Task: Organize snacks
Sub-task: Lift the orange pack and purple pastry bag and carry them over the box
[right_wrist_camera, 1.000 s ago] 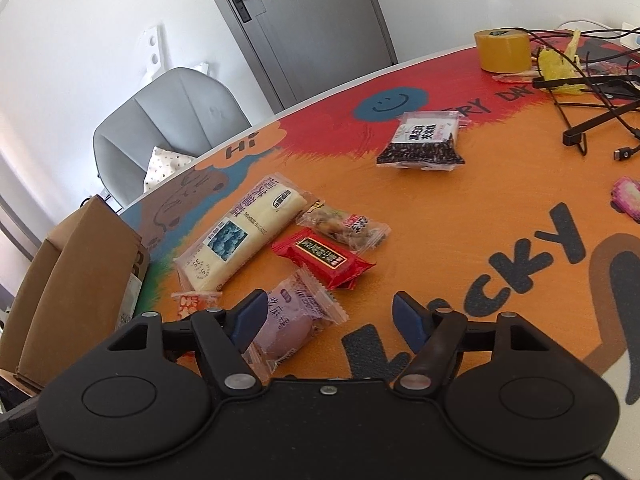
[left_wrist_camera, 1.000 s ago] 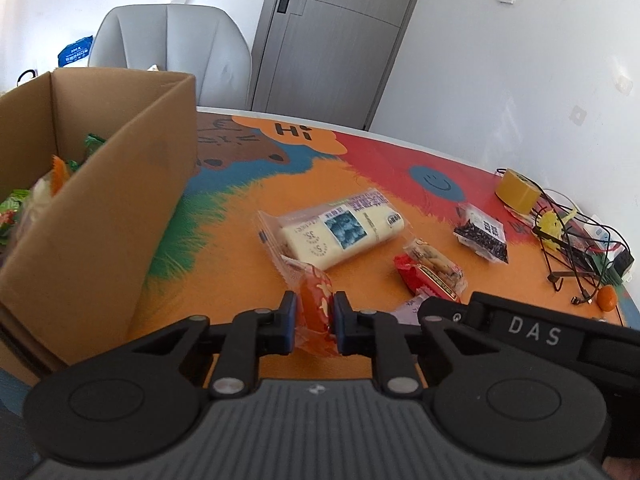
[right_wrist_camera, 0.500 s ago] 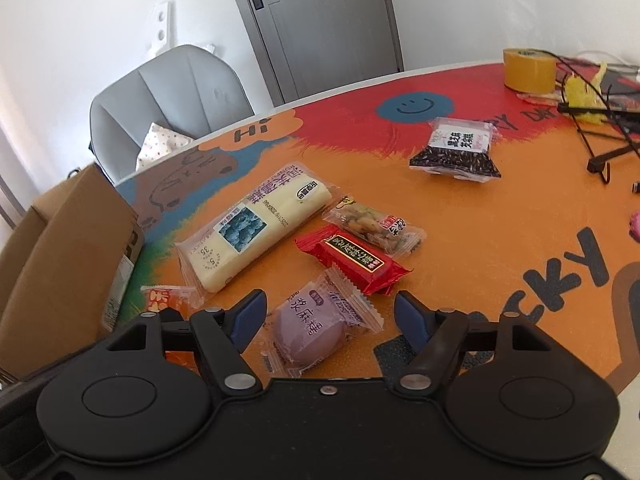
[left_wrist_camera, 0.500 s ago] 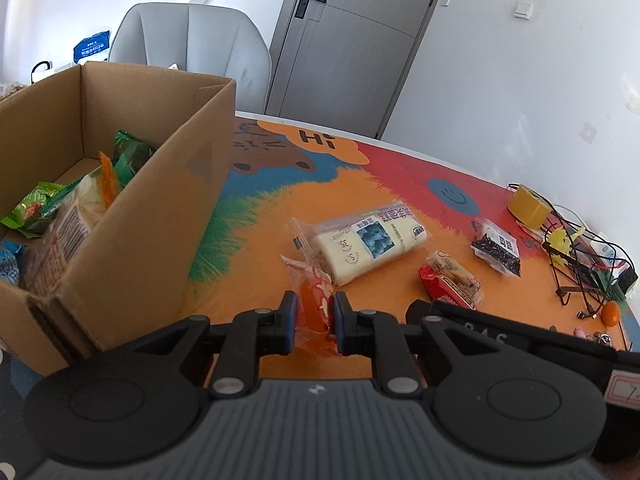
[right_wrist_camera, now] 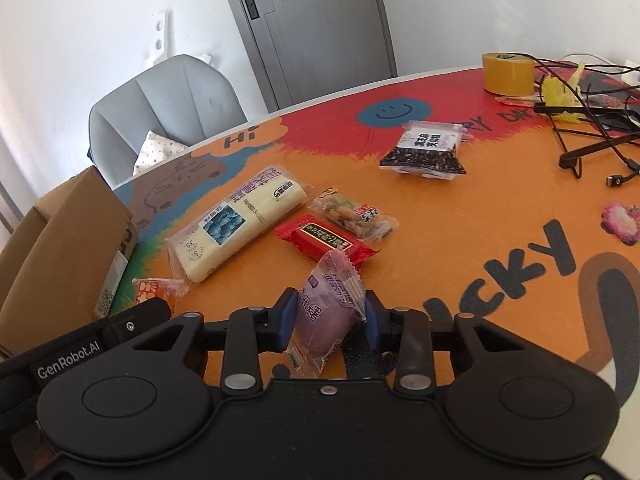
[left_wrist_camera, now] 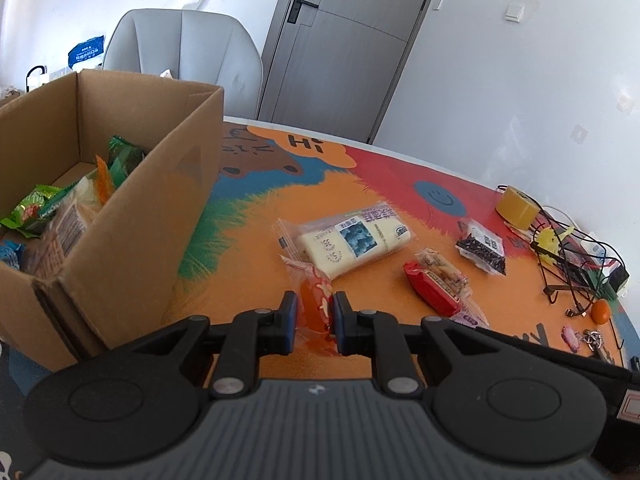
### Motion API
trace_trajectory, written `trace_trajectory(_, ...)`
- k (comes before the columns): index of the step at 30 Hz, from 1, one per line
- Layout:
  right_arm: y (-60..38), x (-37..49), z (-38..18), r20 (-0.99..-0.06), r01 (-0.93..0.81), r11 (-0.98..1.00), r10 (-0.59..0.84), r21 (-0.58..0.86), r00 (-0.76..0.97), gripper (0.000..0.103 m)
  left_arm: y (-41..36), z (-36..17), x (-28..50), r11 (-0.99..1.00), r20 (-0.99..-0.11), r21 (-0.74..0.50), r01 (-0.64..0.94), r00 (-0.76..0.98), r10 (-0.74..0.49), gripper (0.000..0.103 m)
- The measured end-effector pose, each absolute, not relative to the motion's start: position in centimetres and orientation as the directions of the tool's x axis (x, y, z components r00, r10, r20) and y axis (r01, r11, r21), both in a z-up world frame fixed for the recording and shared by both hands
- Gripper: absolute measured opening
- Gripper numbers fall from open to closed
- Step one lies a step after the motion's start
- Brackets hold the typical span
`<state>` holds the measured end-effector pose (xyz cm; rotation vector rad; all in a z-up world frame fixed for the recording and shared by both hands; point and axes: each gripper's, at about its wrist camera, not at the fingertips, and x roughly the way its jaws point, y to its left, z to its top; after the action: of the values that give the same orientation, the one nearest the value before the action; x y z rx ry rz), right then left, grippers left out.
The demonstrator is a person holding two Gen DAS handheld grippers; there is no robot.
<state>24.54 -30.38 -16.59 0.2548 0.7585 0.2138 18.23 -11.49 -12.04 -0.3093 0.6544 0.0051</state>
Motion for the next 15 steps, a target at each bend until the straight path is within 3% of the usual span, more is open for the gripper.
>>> trace_trajectory(4,-30.6,24.1,-15.8,-0.631,-0.099,0.942,0.290,0.319,0.719,0.031,-11.5,-10.9,17.8,0.957,-0.581,-0.275,-0.089,0.808,-0.092,0.018)
trace_trajectory(7,-30.6,23.8,-14.9,-0.609,-0.114,0.936,0.306,0.334,0.731,0.021,-11.4,-10.1,17.6,0.960,-0.563,-0.269,-0.084,0.822,-0.086,0.018)
trace_trajectory(15,-29.9,23.4,-13.5,-0.570,-0.142,0.926,0.331,0.350,0.752,0.019,-10.4,-8.7,17.3,0.958,-0.537,-0.271,-0.090,0.840,-0.073,0.018)
